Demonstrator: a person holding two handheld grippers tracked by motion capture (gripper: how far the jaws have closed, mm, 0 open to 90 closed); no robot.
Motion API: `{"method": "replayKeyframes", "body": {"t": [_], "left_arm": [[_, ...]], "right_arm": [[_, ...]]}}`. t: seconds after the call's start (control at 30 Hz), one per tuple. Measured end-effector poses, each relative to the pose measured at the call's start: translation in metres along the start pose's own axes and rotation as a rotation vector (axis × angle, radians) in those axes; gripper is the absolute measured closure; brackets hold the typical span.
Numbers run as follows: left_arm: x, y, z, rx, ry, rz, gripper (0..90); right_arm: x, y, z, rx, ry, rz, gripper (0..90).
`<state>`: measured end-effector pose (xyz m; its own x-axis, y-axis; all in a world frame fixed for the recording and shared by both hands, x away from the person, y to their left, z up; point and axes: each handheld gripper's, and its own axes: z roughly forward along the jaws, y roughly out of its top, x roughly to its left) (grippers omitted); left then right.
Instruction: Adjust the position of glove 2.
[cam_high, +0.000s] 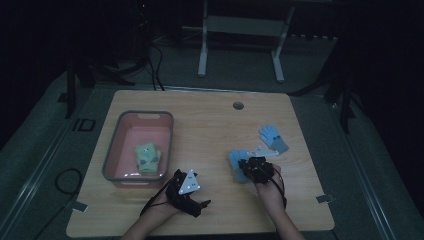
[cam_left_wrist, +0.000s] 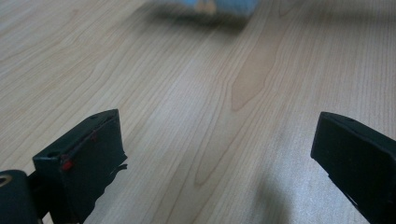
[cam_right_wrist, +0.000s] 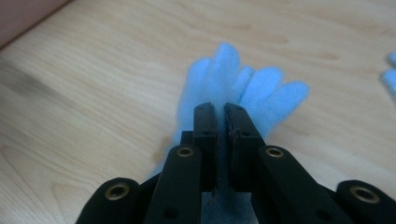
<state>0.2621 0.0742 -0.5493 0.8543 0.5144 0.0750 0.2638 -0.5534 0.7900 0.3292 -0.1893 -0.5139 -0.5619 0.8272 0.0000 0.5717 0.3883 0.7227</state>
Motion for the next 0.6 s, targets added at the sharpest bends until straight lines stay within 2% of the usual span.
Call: {"method": "replayKeyframes", "body": {"t": [0.2, 0.3, 0.47, 0.6], "left_arm": [[-0.001, 0.0, 0.001, 0.006, -0.003, 0.008, 2.7], [-0.001, -0.001, 0.001, 0.005, -0.003, 0.013, 2.8], [-0.001, -0.002, 0.001, 0.002, -0.01, 0.009, 2.8], [-0.002, -0.002, 0.001, 0.004, -0.012, 0.012, 2.7]], "right_arm": [[0.005, -0.011, 0.015, 0.035, 0.011, 0.018, 82.6], [0.006, -0.014, 0.023, 0.054, 0.007, 0.011, 80.3], [0.006, -0.018, 0.032, 0.057, 0.027, -0.017, 66.3], [0.008, -0.019, 0.032, 0.051, 0.03, -0.044, 61.2]]}}
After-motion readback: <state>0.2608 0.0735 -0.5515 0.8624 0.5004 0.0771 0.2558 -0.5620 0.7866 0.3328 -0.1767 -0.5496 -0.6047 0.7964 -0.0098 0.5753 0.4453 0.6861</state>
